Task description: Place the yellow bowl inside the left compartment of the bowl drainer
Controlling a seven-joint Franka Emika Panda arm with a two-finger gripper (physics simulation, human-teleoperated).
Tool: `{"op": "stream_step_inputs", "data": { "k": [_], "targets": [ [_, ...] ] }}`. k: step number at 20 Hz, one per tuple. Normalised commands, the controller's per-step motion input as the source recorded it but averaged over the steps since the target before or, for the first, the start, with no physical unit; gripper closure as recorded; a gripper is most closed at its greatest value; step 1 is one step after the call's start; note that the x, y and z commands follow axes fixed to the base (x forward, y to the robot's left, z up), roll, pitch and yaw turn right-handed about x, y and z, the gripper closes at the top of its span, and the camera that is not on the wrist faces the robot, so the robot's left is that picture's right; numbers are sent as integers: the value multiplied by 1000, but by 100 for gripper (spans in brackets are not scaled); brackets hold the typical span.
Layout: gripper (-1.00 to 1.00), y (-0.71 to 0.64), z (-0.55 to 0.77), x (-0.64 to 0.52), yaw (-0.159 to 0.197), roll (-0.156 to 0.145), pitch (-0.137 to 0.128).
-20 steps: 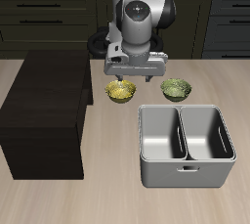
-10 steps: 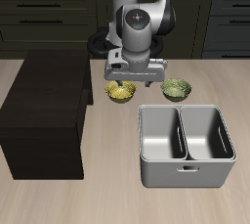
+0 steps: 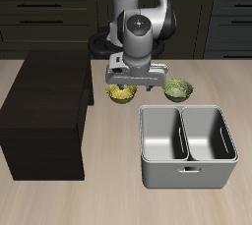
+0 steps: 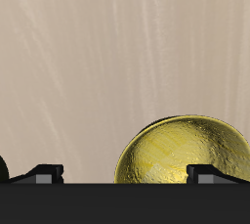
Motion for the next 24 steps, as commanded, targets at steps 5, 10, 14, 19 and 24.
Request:
{"op": "stream_step_inputs", "data": {
  "k": [5,10,14,19,24],
  "targets": [
    [-100,4,-100,-10,-18,5,16],
    [-100,32,-81,-13,-16,11,12],
    [-100,80,-59,-56,-15,58,-1],
    [100,33,-45,-28,-12,23,4],
    [100,-13,-25,-4,-25,2,17]
  ]
}}
